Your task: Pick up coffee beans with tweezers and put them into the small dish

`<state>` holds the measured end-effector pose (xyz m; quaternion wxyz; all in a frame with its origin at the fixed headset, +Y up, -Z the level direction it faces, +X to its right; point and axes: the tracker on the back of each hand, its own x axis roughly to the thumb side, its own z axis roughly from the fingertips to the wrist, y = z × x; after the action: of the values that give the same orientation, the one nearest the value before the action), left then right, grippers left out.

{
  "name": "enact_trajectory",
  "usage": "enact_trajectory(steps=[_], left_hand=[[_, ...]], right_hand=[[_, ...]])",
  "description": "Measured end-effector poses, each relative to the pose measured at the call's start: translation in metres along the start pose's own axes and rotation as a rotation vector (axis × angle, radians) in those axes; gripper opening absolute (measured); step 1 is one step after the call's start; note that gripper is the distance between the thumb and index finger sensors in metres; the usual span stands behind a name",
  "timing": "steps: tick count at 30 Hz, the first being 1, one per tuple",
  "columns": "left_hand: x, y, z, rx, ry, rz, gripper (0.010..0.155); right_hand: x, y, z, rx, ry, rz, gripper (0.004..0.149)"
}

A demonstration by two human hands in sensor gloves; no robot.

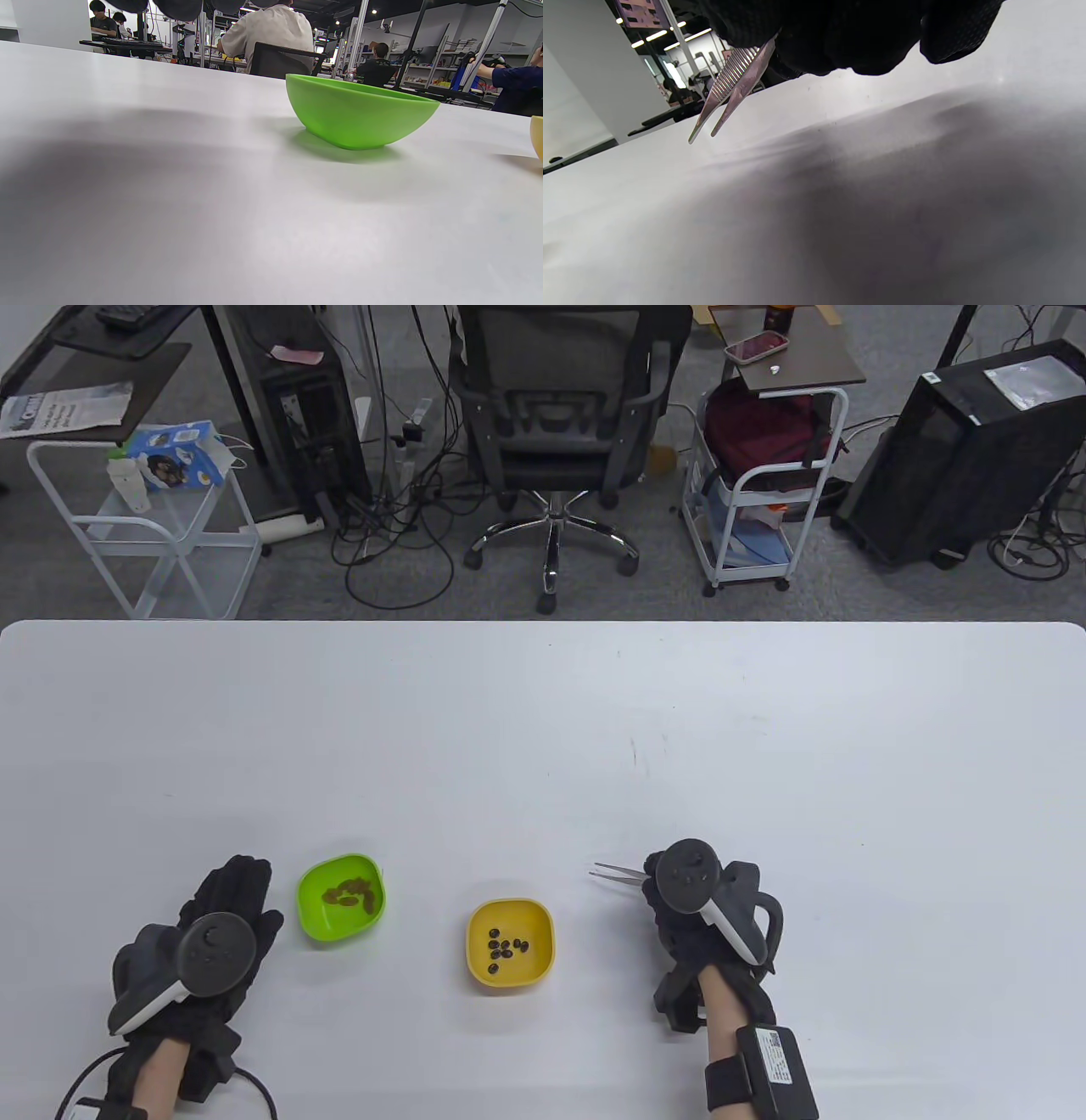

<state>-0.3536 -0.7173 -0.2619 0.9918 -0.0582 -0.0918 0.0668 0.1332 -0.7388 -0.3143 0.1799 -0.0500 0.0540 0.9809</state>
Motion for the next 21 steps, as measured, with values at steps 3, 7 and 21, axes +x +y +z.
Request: enact_trajectory(steps=[3,7,21], left_hand=[[0.0,0.0,0.0,-0.001,0.0,0.001,0.072],[-0.001,0.0,-0.001,-0.001,0.001,0.002,0.072],[-0.001,-0.001,-0.001,0.001,0.003,0.004,0.073]], right_hand=[[0.002,0.005,-0.001,-0.004,0.014,0.07,0.046],[0.009,0.013,-0.002,-0.009,0.024,0.254,0.045],[0.03,0.024,-0.004,-0.026,0.024,0.529,0.044]])
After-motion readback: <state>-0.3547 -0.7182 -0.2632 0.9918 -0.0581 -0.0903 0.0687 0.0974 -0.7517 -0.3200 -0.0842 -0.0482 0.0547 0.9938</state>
